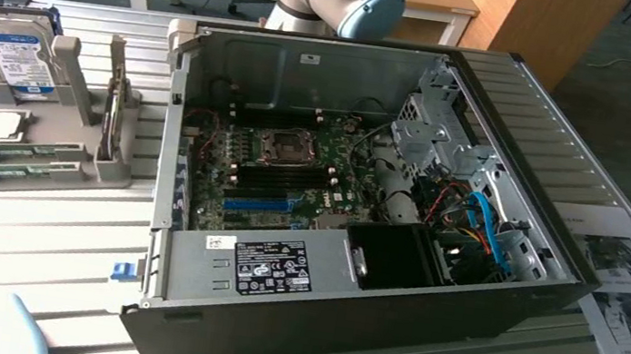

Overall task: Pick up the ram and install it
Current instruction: 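Pick up the ram and move it above insertion slot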

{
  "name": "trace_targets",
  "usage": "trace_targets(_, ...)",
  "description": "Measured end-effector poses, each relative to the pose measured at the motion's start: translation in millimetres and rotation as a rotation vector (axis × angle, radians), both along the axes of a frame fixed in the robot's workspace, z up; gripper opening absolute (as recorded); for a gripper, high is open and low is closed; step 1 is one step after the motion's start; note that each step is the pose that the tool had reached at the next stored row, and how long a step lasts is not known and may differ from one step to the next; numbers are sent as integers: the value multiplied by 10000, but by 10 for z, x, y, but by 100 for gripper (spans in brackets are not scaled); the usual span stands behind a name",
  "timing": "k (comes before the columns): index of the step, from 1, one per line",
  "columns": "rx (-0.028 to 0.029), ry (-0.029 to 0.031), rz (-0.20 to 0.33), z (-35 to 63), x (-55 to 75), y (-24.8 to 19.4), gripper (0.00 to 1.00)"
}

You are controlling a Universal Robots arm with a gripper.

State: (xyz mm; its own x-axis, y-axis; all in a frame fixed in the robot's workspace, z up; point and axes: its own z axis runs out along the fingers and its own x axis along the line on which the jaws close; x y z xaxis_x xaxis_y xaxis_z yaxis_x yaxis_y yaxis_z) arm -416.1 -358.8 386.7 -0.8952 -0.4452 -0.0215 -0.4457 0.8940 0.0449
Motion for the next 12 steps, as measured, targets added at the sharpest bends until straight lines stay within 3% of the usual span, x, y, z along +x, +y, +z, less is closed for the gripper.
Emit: trace_targets(12,0,0,1826,-3,1,1,9)
